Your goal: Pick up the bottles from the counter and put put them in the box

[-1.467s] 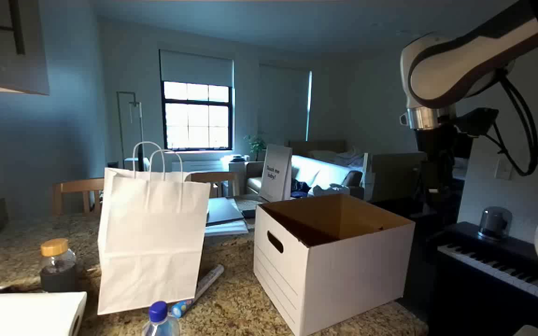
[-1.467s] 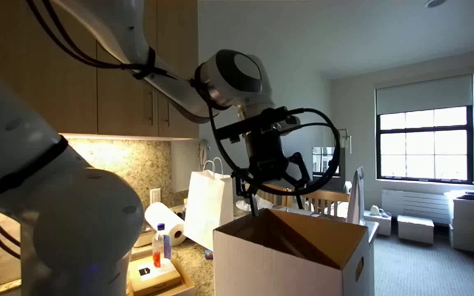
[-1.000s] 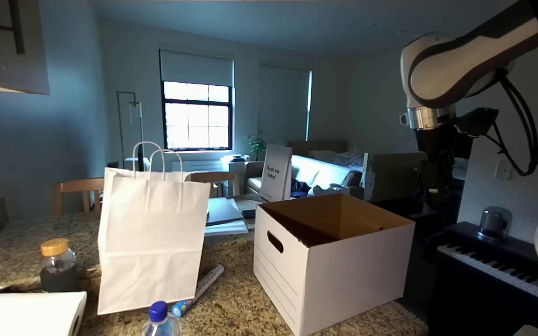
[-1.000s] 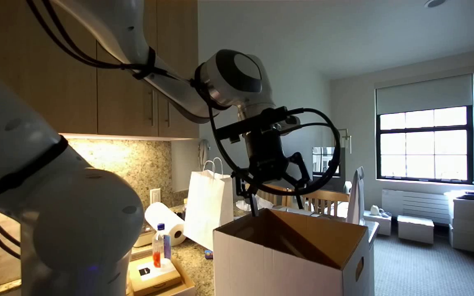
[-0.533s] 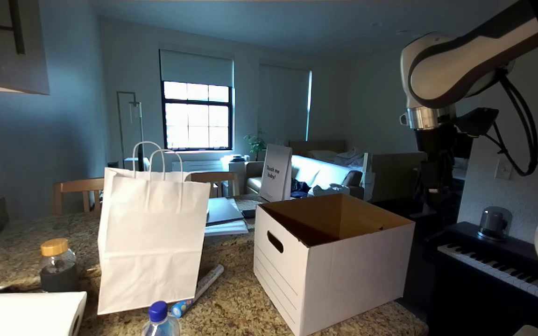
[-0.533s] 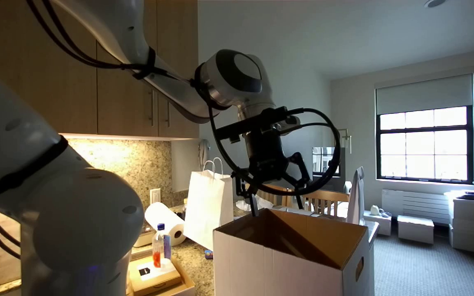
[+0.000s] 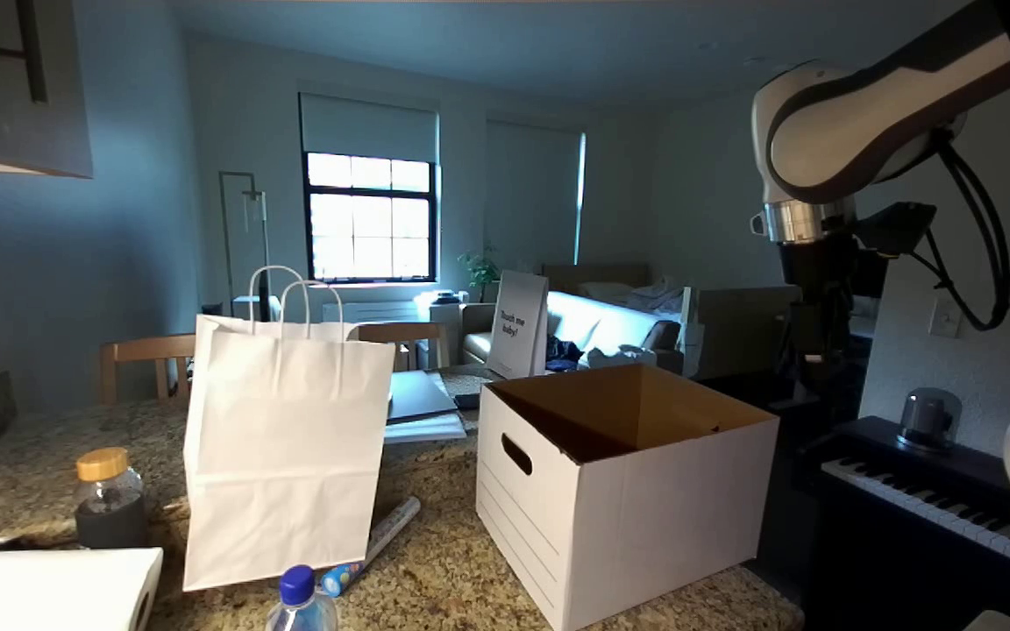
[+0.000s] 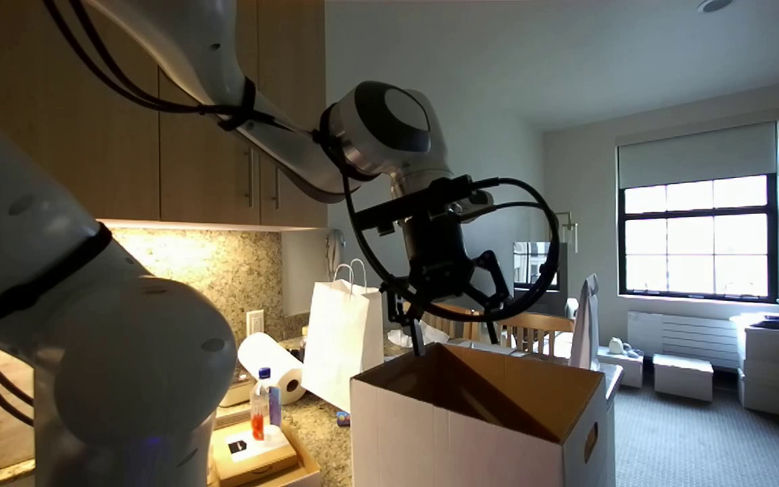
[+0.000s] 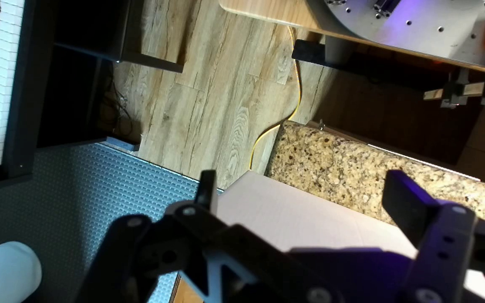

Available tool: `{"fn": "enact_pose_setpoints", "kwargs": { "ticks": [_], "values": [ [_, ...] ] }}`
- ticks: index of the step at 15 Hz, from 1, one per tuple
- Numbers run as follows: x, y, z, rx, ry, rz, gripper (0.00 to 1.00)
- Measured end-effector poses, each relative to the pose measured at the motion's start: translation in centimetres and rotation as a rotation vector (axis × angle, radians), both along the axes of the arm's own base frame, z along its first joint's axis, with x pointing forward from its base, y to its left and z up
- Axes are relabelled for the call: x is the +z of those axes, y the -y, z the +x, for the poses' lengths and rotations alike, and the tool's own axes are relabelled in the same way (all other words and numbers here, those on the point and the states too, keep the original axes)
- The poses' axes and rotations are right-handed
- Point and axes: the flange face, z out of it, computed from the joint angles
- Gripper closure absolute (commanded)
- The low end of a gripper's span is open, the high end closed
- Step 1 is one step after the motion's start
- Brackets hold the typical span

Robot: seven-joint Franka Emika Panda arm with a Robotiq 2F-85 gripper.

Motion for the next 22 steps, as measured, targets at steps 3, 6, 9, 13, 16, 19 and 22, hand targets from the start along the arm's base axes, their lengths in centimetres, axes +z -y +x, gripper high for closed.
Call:
{"fn": "enact_pose_setpoints", "kwargs": {
  "ticks": [3,6,9,13,16,19,22],
  "values": [
    [0.0,0.0,0.0,0.0,0.0,0.0,0.0],
    [0.0,0.0,0.0,0.0,0.0,0.0,0.0],
    [0.0,0.0,0.0,0.001,0.001,0.003,0.0],
    [0.9,-1.0,0.7,0.043,0.012,-0.002,0.0],
    [2.7,-3.5,1.2,0.115,0.015,-0.003,0.0],
    [4.6,-7.4,1.1,0.181,0.056,0.062,0.0],
    [5.6,-12.7,0.2,0.242,0.105,0.155,0.0]
  ]
}}
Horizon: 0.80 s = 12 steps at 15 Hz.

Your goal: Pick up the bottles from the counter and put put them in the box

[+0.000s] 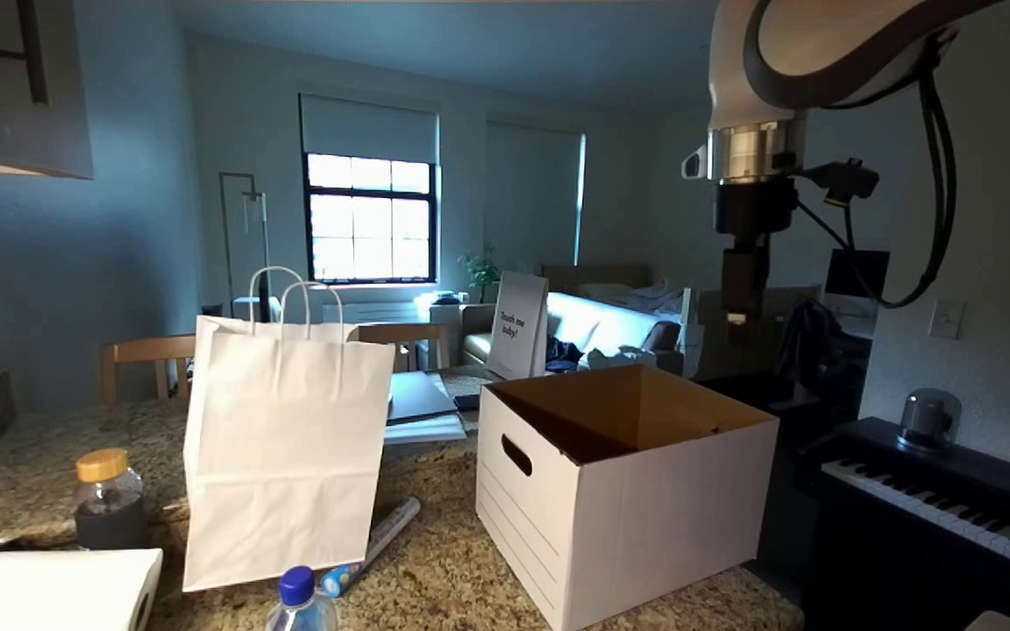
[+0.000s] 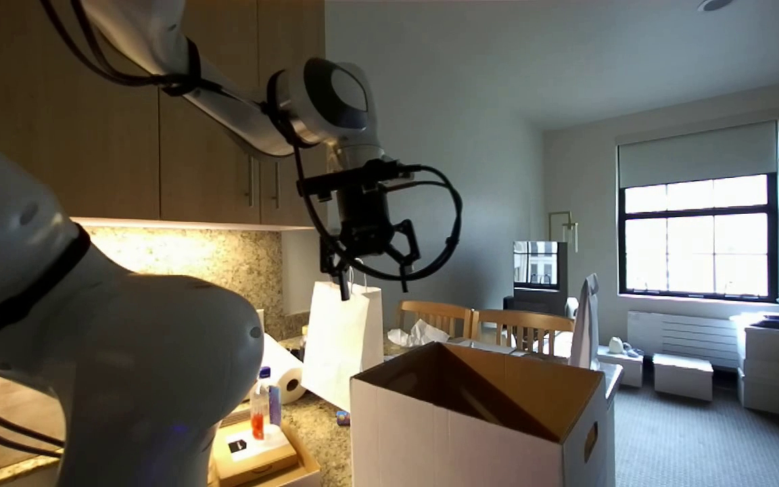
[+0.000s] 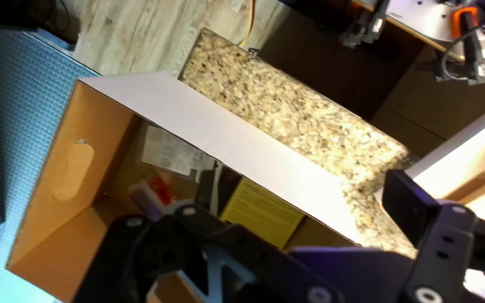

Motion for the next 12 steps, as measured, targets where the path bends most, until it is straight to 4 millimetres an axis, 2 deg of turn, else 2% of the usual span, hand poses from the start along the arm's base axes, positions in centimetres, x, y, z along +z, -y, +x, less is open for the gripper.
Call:
{"fn": "enact_pose_setpoints", "kwargs": {
  "ticks": [3,7,9,10,12],
  "values": [
    [-0.7,-6.8,-2.1,0.077,0.006,0.027,0.0],
    [-2.1,-16.8,-5.9,0.23,0.019,-0.043,0.0],
    [-1.8,-20.9,-6.7,0.301,0.061,-0.072,0.0],
    [-1.2,-22.5,-6.6,0.327,0.077,-0.072,0.0],
    [-0.9,-23.2,-6.3,0.337,0.074,-0.069,0.0]
  ]
}}
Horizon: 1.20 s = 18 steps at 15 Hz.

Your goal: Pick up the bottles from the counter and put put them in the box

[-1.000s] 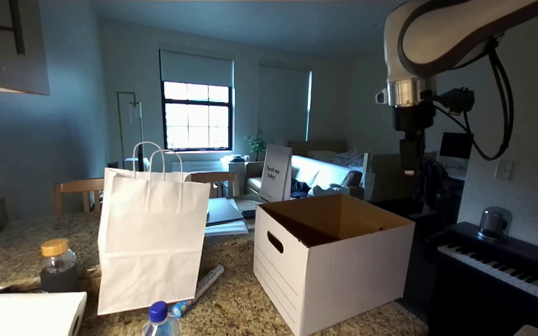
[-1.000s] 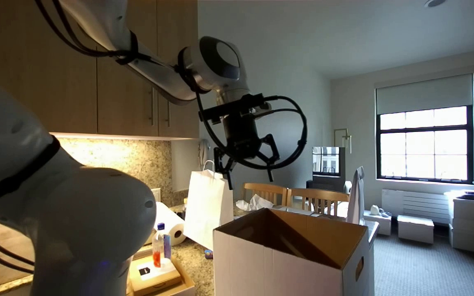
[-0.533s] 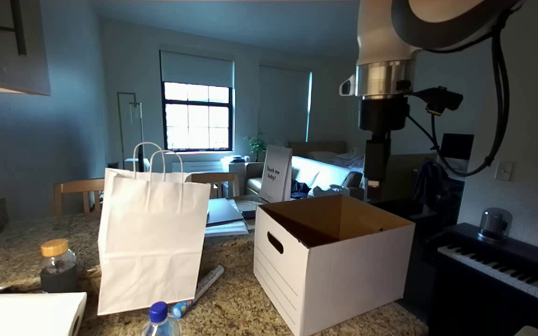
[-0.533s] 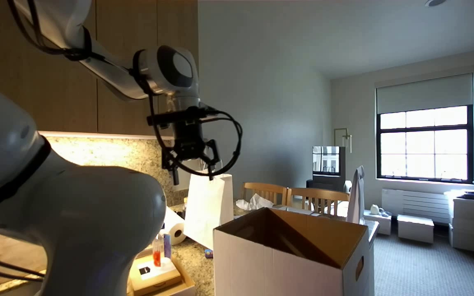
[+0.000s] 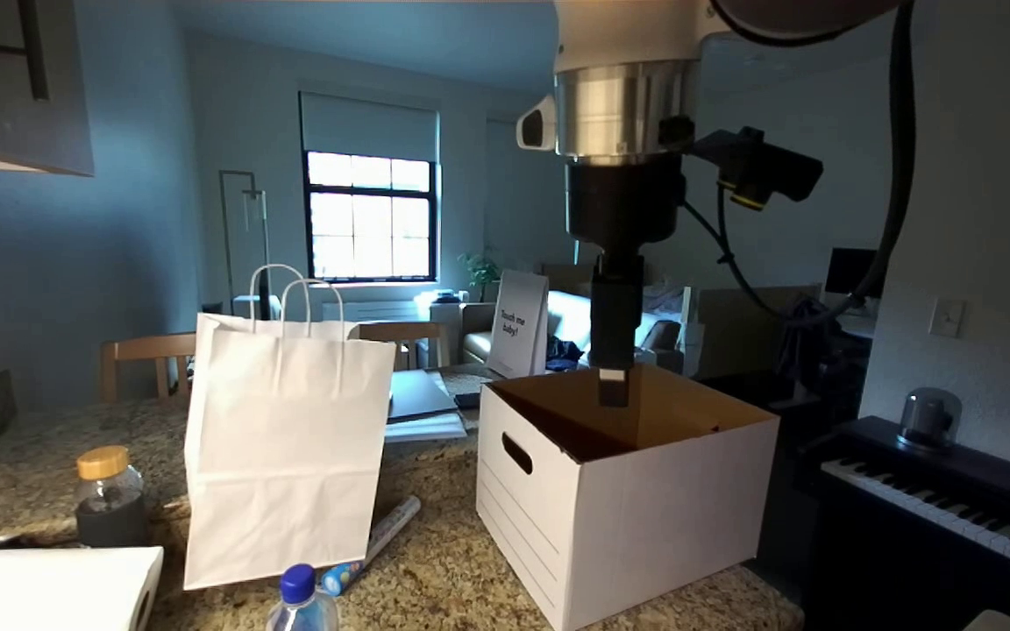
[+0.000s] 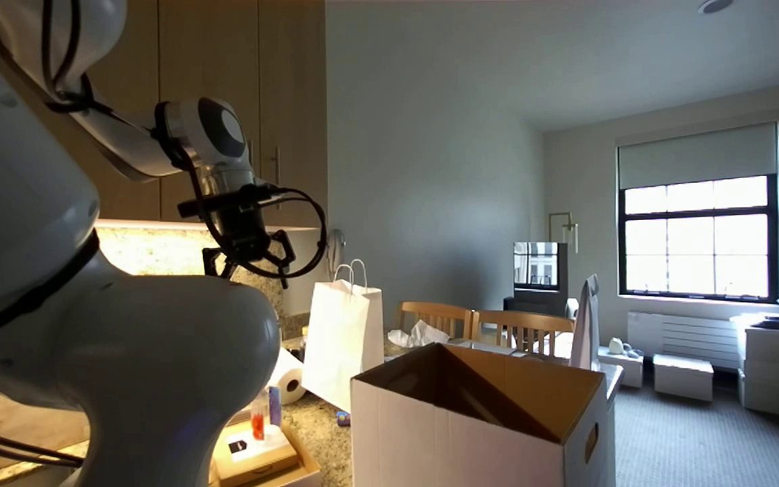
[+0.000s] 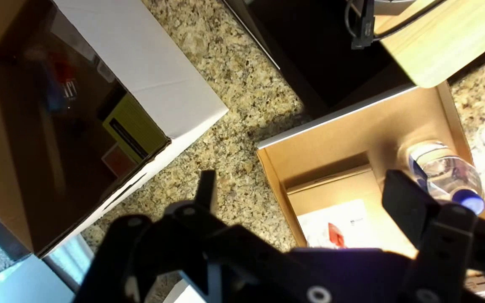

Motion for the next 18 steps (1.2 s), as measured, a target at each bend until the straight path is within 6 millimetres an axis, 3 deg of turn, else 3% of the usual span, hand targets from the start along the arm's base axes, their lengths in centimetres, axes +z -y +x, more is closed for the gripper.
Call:
{"fn": "enact_pose_setpoints", "kwargs": {
  "ticks": [5,8,12,18],
  "values": [
    [-0.4,0.5,0.3,-0.011,-0.01,0.003,0.0],
    [-1.8,-0.7,1.7,-0.046,0.037,0.08,0.0],
    [-5.0,-5.7,4.1,-0.002,0.083,0.272,0.0],
    [-14.0,-12.9,6.6,0.033,-0.091,0.328,0.0]
  ]
}}
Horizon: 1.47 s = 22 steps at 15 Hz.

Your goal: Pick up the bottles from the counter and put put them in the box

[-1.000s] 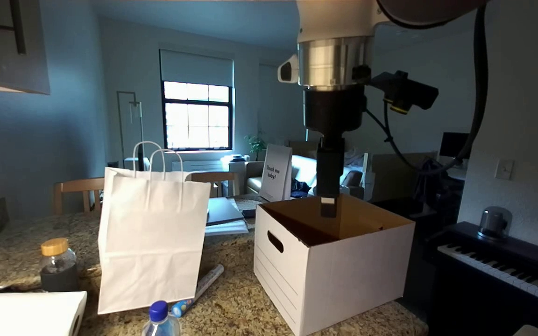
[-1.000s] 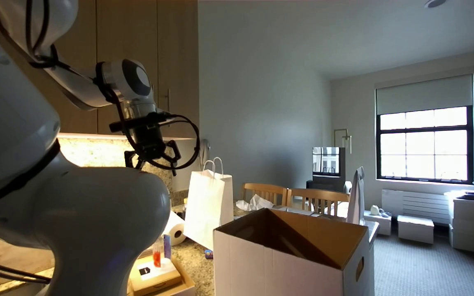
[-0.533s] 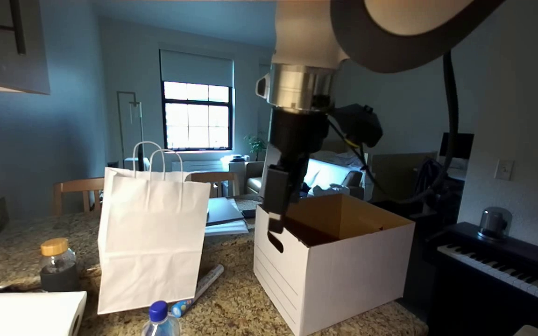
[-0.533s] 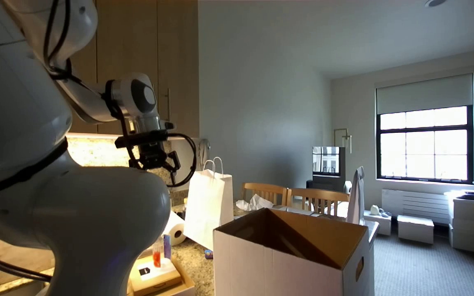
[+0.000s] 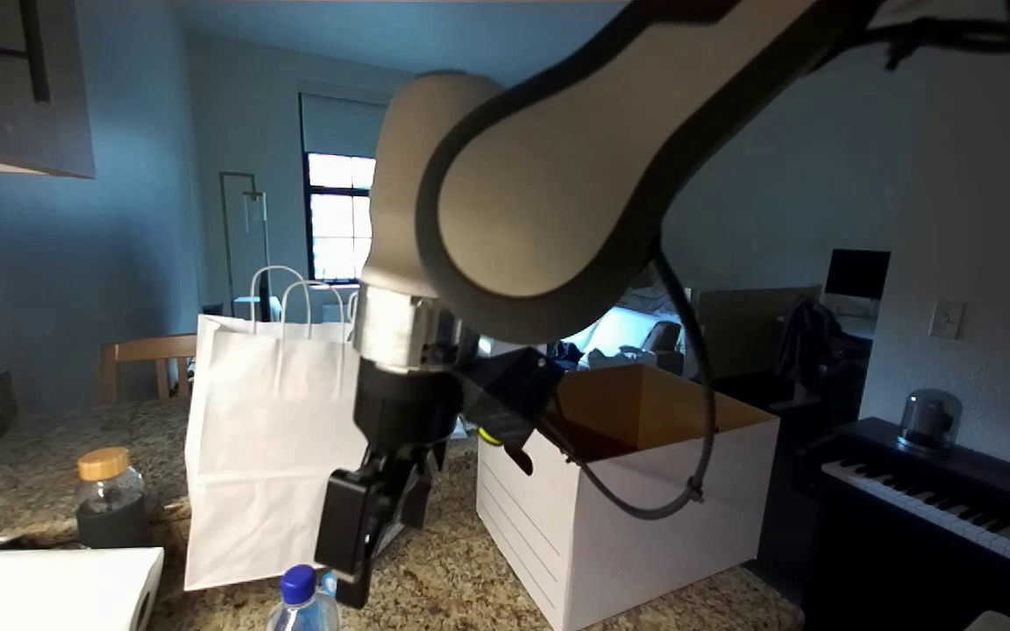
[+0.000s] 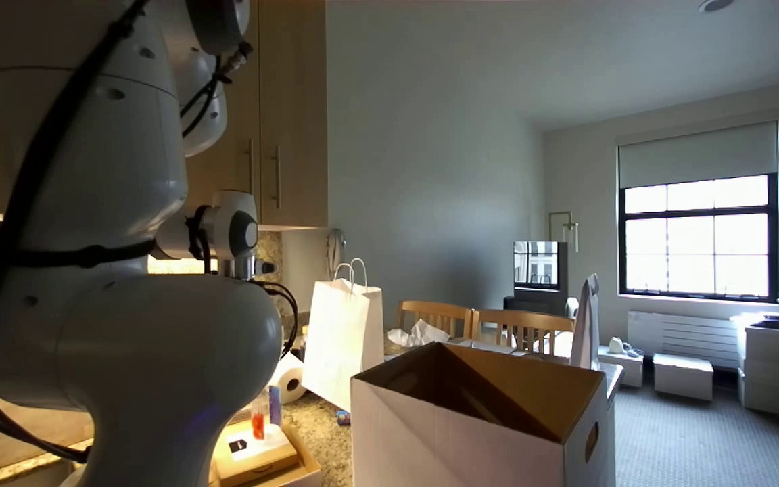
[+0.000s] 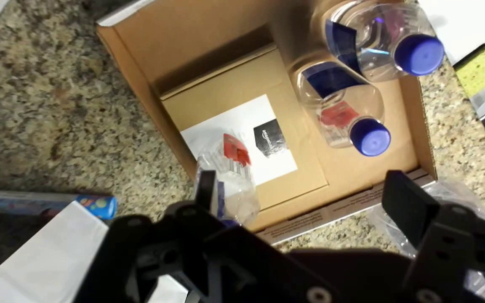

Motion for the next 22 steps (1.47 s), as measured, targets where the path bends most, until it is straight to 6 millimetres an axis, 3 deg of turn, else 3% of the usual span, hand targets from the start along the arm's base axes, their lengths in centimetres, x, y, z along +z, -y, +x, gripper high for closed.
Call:
{"fn": "enact_pose_setpoints", "kwargs": {
  "ticks": [3,8,13,14,17,22],
  "values": [
    [-3.1,-2.6,3.0,0.006,-0.056,0.005,0.0],
    [-4.6,-5.6,8.6,0.001,-0.037,-0.012,0.0],
    [-7.3,-6.8,11.1,0.001,-0.109,-0.078,0.0],
    [-7.8,-7.0,11.3,0.001,-0.121,-0.084,0.21],
    [-8.7,-7.9,11.8,0.004,-0.137,-0.086,0.4],
    [-8.4,-8.6,12.3,0.006,-0.129,-0.085,0.74]
  ]
}}
